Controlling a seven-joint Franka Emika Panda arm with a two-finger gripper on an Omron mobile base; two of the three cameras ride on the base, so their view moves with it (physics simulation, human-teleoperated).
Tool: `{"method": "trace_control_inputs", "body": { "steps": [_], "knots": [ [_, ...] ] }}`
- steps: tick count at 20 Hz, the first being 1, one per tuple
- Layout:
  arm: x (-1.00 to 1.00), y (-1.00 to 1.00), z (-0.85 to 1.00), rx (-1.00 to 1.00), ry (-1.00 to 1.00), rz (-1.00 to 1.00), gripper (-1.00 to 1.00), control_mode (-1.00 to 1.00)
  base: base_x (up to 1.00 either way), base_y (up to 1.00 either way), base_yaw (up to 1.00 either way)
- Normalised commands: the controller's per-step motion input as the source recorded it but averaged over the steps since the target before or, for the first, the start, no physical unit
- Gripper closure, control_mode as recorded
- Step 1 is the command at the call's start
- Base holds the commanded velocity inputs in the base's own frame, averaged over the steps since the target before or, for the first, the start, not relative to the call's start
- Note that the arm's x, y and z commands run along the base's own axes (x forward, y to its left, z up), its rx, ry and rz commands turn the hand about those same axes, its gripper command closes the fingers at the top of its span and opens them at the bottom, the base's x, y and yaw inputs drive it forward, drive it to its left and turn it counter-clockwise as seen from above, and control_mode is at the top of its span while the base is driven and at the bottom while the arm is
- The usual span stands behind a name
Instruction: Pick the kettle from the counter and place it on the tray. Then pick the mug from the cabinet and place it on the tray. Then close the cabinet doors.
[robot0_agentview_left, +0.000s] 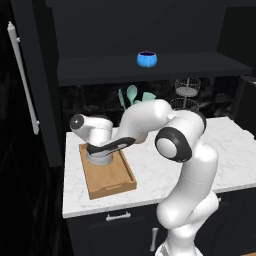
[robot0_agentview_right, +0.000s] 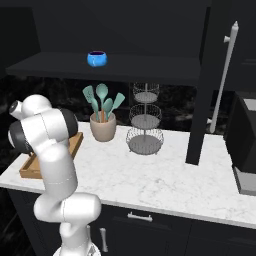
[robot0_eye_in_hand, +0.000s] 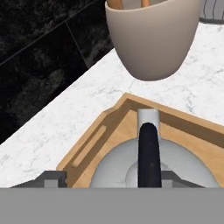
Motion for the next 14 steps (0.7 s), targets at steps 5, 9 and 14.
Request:
{"method": "trace_control_inputs", "body": {
  "steps": [5, 9, 14],
  "knots": [
    [-0.05, 0.0, 0.0, 0.01, 0.0, 0.0, -1.0, -1.0, 0.0, 0.0, 0.0],
    [-0.21, 0.0, 0.02, 0.02, 0.0, 0.0, -1.0, -1.0, 0.0, 0.0, 0.0],
    [-0.36, 0.0, 0.26, 0.02, -0.02, 0.0, -1.0, -1.0, 0.0, 0.0, 0.0]
  ]
}}
